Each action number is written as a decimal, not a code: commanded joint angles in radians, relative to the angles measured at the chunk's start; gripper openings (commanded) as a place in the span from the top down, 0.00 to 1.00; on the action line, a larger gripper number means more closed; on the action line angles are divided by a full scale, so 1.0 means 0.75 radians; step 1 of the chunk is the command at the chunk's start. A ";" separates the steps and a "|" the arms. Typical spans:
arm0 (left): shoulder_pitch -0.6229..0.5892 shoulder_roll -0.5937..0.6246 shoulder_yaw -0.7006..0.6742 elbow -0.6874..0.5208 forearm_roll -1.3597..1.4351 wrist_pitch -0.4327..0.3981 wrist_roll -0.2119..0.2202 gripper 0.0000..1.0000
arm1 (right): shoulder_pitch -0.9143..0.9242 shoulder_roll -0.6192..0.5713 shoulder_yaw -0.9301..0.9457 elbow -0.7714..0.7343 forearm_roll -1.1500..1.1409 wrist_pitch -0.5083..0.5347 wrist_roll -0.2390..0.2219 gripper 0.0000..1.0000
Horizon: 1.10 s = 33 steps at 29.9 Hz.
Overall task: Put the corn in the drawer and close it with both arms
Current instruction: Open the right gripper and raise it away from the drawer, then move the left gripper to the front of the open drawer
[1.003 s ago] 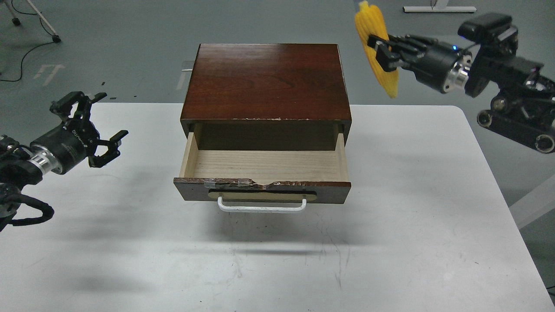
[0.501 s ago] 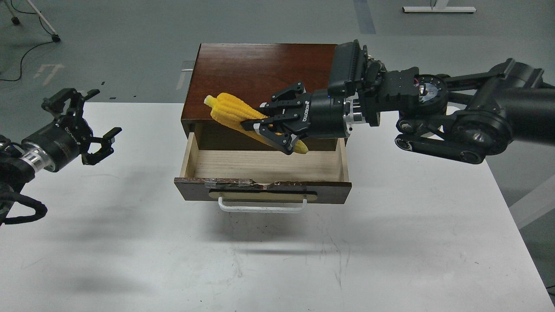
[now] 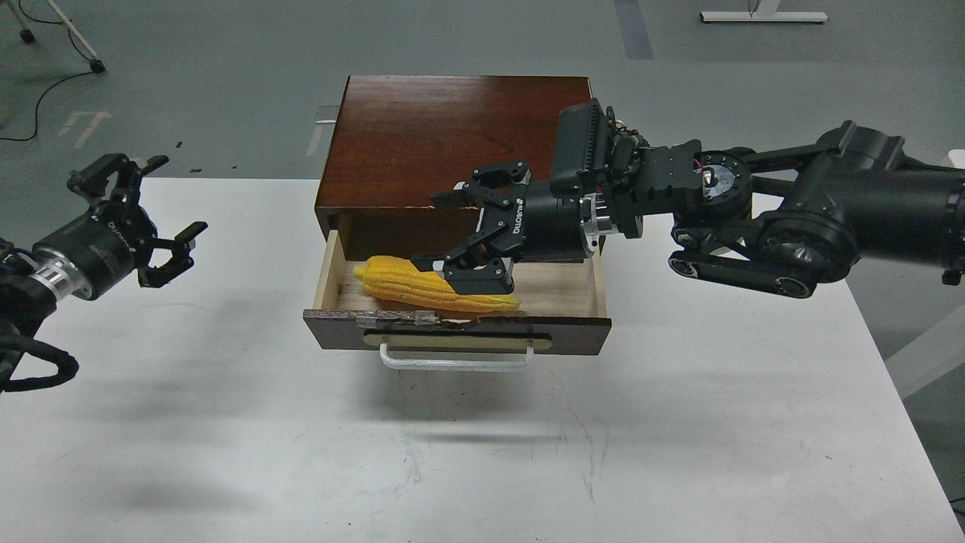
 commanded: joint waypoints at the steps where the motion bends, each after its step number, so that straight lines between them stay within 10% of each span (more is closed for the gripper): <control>1: -0.004 0.002 -0.002 0.000 0.002 0.000 0.003 0.02 | 0.013 -0.032 0.006 0.007 0.008 -0.002 0.000 0.00; 7: -0.032 0.055 0.002 0.008 0.014 0.000 0.015 0.02 | -0.001 -0.098 0.261 -0.009 0.323 0.024 0.000 0.00; 15: -0.108 0.156 -0.006 0.000 0.396 0.000 -0.056 0.02 | -0.072 -0.319 0.517 -0.046 1.602 0.267 -0.249 0.00; 18: -0.129 0.217 -0.010 -0.018 0.513 0.000 -0.240 0.02 | -0.168 -0.400 0.577 -0.050 1.828 0.298 -0.290 0.00; 20: -0.145 0.323 -0.002 -0.179 0.684 0.000 -0.465 0.02 | -0.319 -0.449 0.672 -0.066 1.881 0.296 -0.298 0.01; 33: -0.135 0.508 0.006 -1.008 1.343 0.032 -0.465 0.09 | -0.858 -0.497 0.994 -0.087 1.896 0.311 -0.357 0.02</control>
